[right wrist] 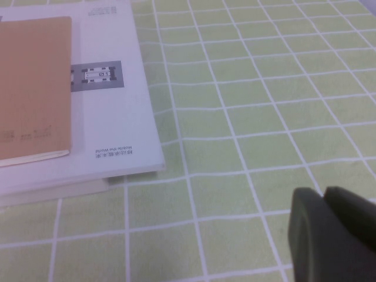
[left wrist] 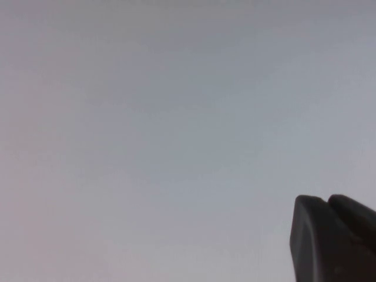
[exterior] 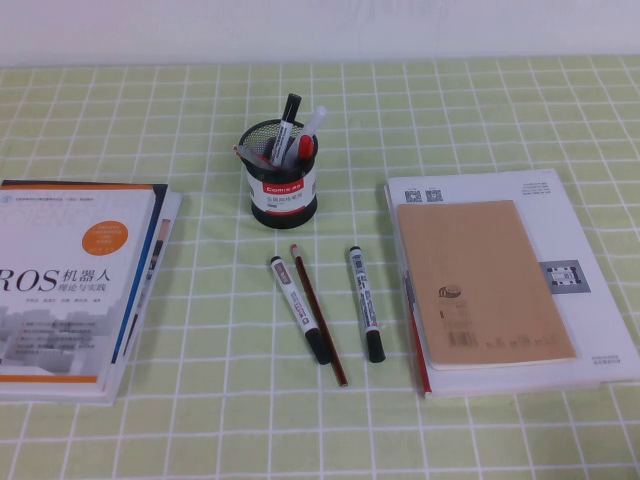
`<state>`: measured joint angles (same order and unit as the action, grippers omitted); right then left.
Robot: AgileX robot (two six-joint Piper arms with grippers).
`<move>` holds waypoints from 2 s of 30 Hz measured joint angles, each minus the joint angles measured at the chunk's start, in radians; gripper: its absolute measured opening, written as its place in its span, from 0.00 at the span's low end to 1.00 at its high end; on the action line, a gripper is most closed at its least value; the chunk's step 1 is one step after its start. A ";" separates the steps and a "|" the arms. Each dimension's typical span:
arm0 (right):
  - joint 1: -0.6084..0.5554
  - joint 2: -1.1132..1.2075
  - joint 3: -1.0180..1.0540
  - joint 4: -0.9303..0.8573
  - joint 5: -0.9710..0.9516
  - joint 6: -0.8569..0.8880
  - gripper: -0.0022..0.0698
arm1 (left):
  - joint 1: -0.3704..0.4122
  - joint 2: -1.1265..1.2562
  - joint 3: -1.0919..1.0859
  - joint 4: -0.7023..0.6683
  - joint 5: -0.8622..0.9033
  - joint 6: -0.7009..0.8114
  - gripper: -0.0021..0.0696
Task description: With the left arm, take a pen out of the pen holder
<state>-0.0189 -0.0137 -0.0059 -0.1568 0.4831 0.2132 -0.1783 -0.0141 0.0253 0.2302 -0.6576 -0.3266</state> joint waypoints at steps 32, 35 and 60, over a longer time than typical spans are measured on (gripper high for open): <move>0.000 0.000 0.000 0.000 0.000 0.000 0.01 | 0.000 0.201 -0.363 0.072 0.680 -0.046 0.03; 0.000 0.000 0.000 0.000 0.000 0.000 0.01 | 0.000 0.249 -0.354 0.124 0.611 -0.044 0.03; 0.000 0.000 0.000 0.000 0.000 0.000 0.01 | 0.000 1.055 -0.476 0.368 0.184 -0.221 0.03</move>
<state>-0.0189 -0.0137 -0.0059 -0.1568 0.4831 0.2132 -0.1783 1.0412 -0.4507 0.5985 -0.4741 -0.5474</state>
